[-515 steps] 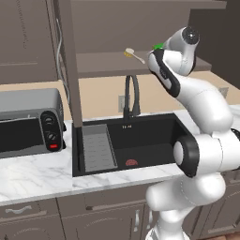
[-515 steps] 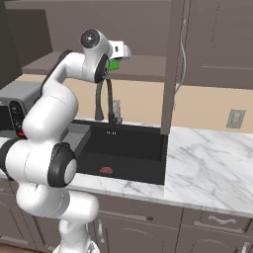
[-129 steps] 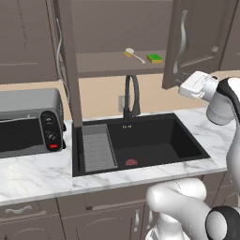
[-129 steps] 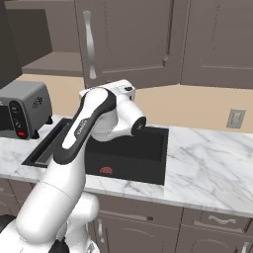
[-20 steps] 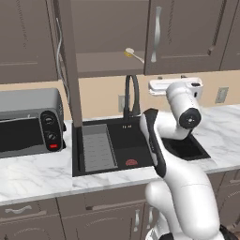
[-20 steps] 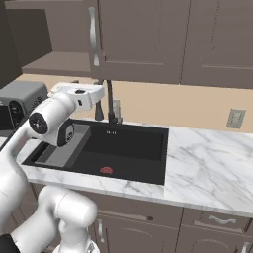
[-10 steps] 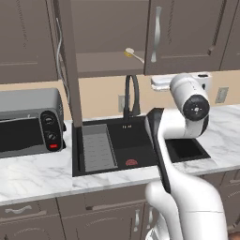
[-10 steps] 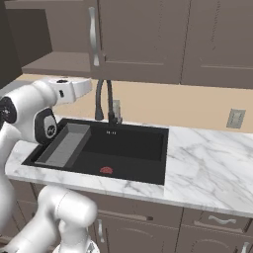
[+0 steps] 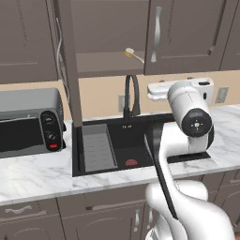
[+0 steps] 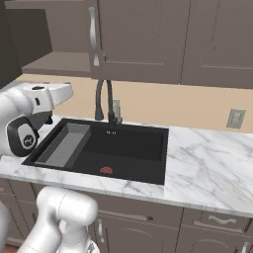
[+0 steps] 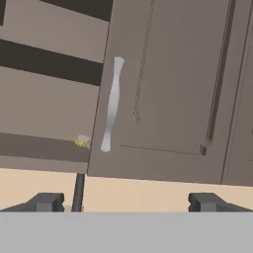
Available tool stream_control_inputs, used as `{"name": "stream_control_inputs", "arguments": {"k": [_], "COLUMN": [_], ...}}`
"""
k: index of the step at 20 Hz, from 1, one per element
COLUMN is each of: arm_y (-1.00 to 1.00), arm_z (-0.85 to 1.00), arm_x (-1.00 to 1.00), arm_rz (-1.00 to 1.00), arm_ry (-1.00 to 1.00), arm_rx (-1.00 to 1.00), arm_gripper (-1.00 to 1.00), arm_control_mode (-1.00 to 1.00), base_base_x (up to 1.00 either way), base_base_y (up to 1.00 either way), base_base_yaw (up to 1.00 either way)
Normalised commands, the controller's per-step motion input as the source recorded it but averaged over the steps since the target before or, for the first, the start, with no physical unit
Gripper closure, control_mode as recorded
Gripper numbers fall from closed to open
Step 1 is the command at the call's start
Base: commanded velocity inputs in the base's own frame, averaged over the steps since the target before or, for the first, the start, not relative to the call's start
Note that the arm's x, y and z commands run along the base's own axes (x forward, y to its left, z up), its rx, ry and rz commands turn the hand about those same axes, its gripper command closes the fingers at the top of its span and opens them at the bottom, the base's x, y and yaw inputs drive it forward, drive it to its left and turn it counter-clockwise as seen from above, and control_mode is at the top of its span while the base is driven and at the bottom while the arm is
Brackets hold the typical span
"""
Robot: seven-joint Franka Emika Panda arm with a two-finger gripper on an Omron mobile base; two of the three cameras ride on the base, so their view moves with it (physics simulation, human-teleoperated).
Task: Pick up the dish brush and sponge from the sink, and place them back in the cabinet, and close the cabinet doors.
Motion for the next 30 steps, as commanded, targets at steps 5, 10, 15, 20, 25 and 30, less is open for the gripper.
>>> {"name": "stream_control_inputs", "arguments": {"k": [5, 10, 15, 20, 25, 30], "arm_y": [0.32, 0.25, 0.17, 0.08, 0.08, 0.15], "arm_z": [0.07, 0.09, 0.06, 0.0, 0.0, 0.0], "arm_x": [-0.31, -0.25, -0.22, -0.28, -0.18, -0.16], "arm_rz": [0.0, 0.0, 0.0, 0.0, 0.06, 0.08], "arm_ry": [0.0, 0.0, 0.0, -0.04, -0.1, -0.05], "arm_rx": [0.0, 0.0, 0.0, 0.0, 0.0, 0.0], "arm_gripper": [-1.0, -1.0, -1.0, -1.0, -1.0, -1.0], "arm_control_mode": [-1.0, -1.0, -1.0, -1.0, -1.0, -1.0], "base_base_x": [0.0, 0.0, 0.0, 0.0, 0.0, 0.0], "base_base_y": [0.0, 0.0, 0.0, 0.0, 0.0, 0.0], "base_base_yaw": [0.0, 0.0, 0.0, 0.0, 0.0, 0.0]}}
